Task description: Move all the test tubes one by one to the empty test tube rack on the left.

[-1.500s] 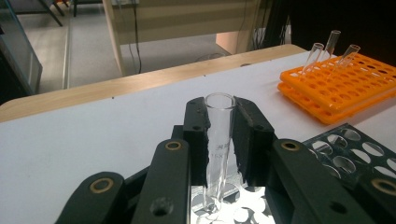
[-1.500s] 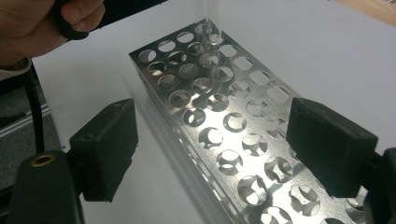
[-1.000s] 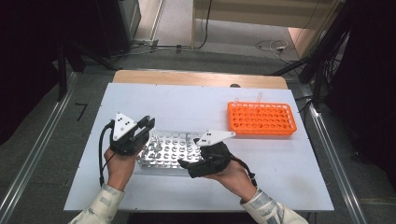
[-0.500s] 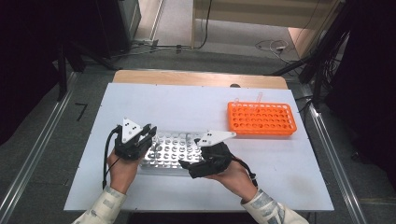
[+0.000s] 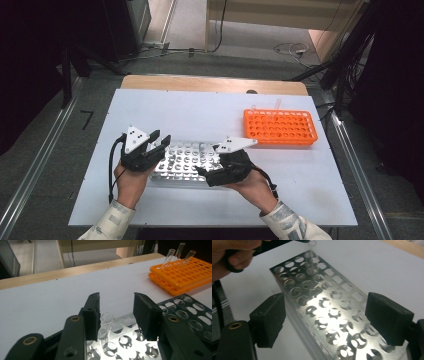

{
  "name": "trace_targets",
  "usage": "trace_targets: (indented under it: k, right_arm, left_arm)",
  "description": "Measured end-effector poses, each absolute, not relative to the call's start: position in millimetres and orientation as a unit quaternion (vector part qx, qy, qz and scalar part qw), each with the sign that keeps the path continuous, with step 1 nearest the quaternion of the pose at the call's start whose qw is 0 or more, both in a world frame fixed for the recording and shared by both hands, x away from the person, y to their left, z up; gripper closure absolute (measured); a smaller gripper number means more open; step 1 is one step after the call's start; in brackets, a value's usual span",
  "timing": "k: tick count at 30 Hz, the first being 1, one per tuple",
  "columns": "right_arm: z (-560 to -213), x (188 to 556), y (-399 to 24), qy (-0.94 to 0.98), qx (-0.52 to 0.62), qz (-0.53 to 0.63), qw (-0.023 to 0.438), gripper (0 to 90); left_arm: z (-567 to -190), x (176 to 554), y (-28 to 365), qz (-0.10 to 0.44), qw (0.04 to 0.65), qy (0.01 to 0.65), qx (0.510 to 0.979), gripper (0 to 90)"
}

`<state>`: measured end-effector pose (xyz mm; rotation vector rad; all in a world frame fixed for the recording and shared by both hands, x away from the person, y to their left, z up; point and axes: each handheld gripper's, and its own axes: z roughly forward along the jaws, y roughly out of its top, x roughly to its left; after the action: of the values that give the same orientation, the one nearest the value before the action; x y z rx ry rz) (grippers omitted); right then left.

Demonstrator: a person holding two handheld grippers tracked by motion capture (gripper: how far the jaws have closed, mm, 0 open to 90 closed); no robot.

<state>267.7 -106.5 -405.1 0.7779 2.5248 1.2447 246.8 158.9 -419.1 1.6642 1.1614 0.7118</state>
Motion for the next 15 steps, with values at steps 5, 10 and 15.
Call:
trace_targets:
  k: [5, 10, 15]
  right_arm:
    - [-404, 281, -124, 0.846, 0.294, 0.425, 0.129, 16.6]
    - [-404, 295, -145, 0.832, 0.323, 0.424, 0.154, 16.7]
    - [-406, 309, -165, 0.816, 0.357, 0.42, 0.175, 16.8]
  left_arm:
    - [-415, 241, 151, 0.282, 0.485, 0.477, 0.676, 34.4]
    - [-414, 237, 141, 0.28, 0.487, 0.472, 0.68, 24.1]
    - [-414, 236, 139, 0.272, 0.488, 0.472, 0.682, 21.9]
